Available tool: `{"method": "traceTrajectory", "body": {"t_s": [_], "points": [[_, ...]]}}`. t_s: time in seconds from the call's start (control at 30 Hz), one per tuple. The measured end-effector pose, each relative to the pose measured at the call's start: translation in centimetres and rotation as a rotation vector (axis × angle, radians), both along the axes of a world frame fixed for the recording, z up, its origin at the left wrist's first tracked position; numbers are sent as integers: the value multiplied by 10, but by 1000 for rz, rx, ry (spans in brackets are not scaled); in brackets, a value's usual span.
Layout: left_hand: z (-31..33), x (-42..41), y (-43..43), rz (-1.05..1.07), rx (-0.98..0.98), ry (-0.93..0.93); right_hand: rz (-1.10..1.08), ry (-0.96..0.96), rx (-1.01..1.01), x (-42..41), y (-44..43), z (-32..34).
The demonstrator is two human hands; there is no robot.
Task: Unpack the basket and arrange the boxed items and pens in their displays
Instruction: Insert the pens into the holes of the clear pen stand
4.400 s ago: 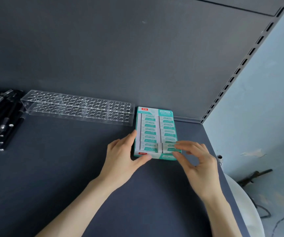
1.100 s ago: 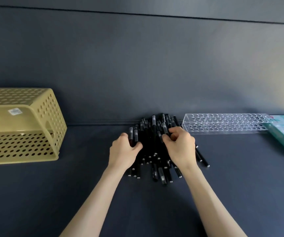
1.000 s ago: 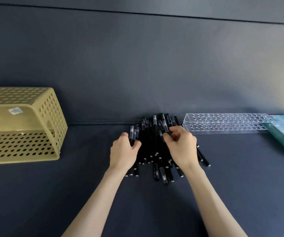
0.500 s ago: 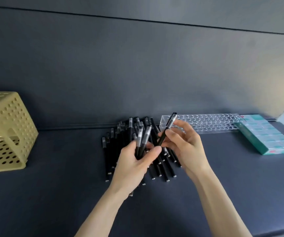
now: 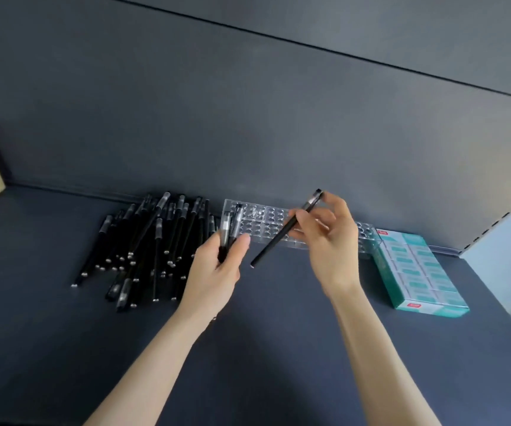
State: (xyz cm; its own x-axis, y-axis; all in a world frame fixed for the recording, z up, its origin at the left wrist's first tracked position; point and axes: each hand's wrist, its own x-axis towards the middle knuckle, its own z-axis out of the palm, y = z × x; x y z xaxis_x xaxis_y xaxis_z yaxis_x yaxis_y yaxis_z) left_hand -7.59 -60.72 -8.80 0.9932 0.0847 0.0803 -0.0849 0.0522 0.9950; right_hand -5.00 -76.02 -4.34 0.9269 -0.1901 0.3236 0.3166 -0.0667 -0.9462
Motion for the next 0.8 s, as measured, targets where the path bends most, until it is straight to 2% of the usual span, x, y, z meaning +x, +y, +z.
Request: {"method": "traceTrajectory", "body": {"t_s": [0.13, 0.33, 0.47, 0.8], "points": [[3, 15, -4, 95, -42, -52, -13, -116, -92, 28, 7, 6], [-2, 31, 5, 122, -336, 30, -28, -256, -241, 78, 30, 9], [-6, 34, 11, 42, -583, 75, 1, -247, -299, 99, 40, 1], [-8, 33, 11, 8, -550, 77, 75, -248, -549, 113, 51, -17]]}}
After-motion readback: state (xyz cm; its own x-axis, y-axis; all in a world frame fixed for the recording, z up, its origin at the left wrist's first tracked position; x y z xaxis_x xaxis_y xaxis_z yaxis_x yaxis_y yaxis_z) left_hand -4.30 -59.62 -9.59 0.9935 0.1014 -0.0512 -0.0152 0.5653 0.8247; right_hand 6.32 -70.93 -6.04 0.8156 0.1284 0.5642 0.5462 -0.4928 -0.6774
